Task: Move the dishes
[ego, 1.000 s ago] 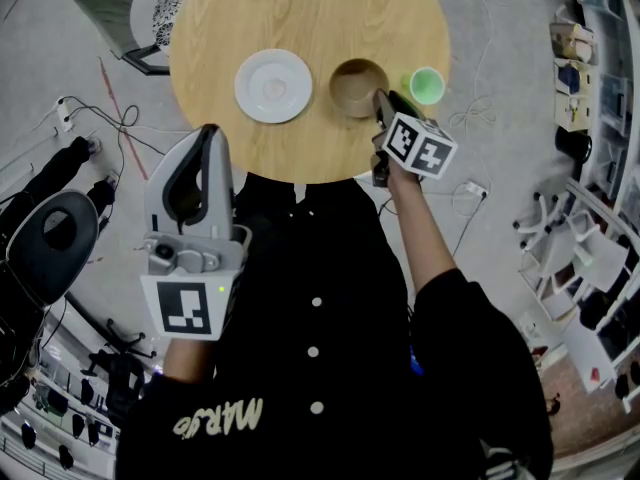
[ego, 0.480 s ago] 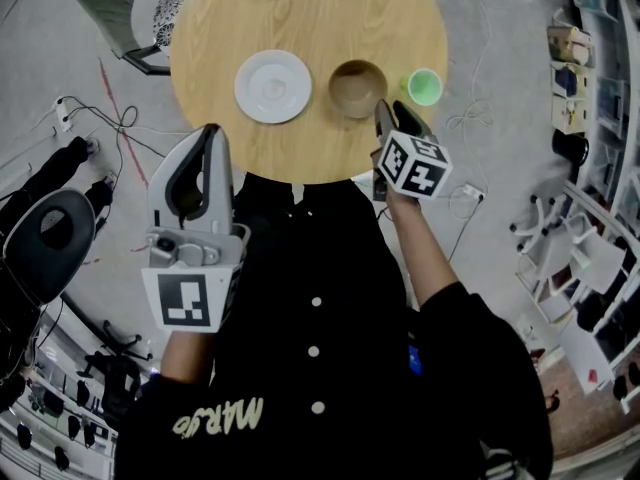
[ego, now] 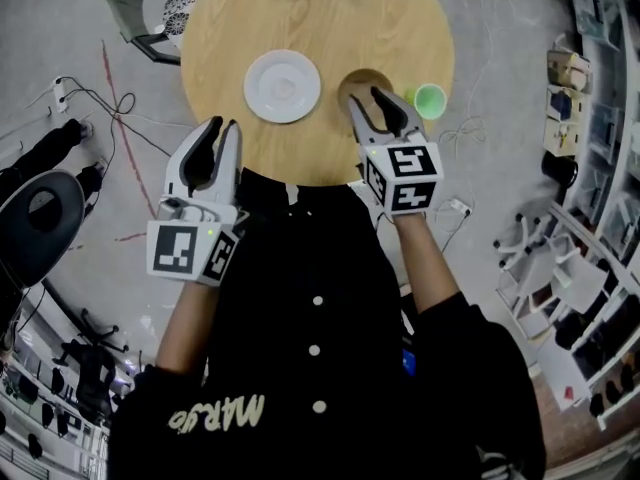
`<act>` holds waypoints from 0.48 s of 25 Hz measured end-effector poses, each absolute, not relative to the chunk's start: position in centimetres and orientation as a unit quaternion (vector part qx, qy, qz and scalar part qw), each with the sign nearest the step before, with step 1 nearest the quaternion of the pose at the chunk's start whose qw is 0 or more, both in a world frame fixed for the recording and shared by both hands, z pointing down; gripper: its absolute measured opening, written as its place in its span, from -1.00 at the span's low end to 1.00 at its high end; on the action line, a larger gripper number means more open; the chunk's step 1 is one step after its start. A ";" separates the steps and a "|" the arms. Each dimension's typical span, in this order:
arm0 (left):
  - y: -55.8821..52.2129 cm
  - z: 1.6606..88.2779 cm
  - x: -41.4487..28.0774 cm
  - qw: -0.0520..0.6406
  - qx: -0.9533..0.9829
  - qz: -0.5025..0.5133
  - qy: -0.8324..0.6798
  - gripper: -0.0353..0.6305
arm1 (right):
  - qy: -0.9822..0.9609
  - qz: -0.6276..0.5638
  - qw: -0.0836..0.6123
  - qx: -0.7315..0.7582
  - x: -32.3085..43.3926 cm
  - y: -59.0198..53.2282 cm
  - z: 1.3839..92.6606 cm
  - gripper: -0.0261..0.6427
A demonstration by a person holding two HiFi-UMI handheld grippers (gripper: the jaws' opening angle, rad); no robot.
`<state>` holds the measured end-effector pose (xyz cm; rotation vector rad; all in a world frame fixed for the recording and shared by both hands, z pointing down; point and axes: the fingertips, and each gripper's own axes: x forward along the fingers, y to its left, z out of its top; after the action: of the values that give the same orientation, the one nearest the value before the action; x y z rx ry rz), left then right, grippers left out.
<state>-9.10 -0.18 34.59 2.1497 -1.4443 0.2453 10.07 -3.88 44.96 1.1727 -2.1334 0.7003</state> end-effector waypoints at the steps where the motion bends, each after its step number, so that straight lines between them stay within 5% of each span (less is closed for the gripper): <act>1: -0.1 35.5 -9.3 0.282 0.790 0.092 -0.536 -0.67 | -0.812 0.263 0.303 0.424 9.3 -4.4 44.8 -0.47; 12: 1.8 47.7 -11.0 0.484 0.679 0.043 -0.551 -0.44 | -0.838 0.269 0.395 0.263 1.7 -7.6 48.8 -0.43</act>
<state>-10.97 1.76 47.70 1.6536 -1.3414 0.1037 1.75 -7.61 48.82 0.6675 -2.1254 0.6823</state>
